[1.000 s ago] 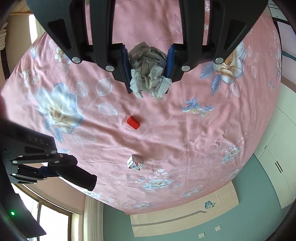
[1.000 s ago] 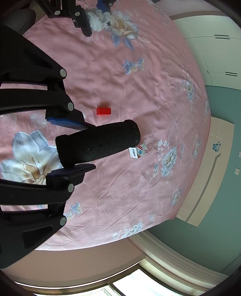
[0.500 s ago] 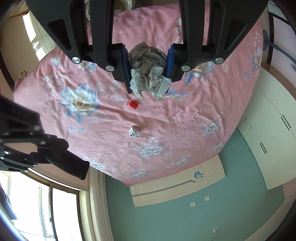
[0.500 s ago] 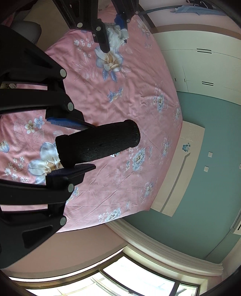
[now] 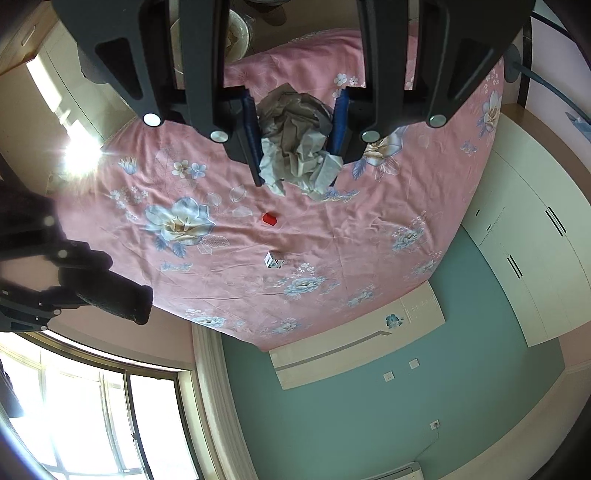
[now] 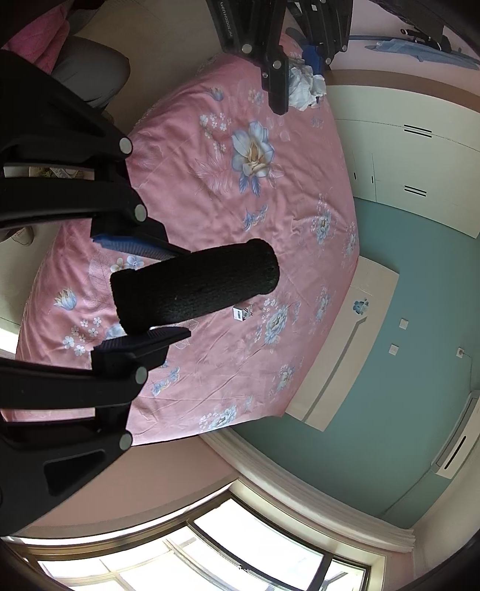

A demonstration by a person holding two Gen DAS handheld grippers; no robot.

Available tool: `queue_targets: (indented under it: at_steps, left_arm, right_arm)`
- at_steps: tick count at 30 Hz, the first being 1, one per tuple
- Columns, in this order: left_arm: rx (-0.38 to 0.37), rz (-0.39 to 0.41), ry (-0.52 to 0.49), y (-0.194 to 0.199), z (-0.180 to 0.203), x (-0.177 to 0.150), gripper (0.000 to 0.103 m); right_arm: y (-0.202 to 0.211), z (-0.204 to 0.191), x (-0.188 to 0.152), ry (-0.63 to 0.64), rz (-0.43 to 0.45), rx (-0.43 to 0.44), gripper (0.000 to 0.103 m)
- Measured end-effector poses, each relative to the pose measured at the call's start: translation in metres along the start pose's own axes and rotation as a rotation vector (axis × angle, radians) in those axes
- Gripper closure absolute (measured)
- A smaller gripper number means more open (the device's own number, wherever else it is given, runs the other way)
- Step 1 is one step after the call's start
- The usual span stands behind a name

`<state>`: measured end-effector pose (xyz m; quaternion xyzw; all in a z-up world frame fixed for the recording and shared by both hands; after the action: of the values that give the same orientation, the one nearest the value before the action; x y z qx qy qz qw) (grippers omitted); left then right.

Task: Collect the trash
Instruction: 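Carry the paper ball and black cylinder with both tools to the trash bin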

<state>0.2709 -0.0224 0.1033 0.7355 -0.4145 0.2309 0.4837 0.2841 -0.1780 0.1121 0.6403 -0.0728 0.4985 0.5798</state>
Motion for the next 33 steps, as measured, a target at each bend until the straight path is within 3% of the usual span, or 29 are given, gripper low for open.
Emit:
queue_targets:
  at_steps: [8, 26, 33]
  left_arm:
    - [-0.052, -0.058, -0.040, -0.004, 0.022, -0.067, 0.068]
    - [-0.177, -0.383, -0.095, -0.106, 0.098, -0.216, 0.068]
    - [-0.224, -0.470, -0.104, -0.133, 0.122, -0.256, 0.068]
  right_arm:
    - [-0.016, -0.041, -0.066, -0.010, -0.073, 0.066, 0.065]
    - [-0.155, -0.099, -0.193, -0.074, -0.343, 0.259, 0.065]
    - [-0.192, -0.120, -0.238, -0.089, -0.434, 0.309, 0.065]
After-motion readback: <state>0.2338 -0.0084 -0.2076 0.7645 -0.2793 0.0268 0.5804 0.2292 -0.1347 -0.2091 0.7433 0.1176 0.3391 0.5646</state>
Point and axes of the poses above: each gripper's, at about its wrist camera, not at the fingertips, and y roughly against the way its jaws point, z to its right, x to its top, the point moved 9 cm from there along -y, roughly the way its jaws point, and after that the axes turned 14 degrees about x, right-handed, at the moved point
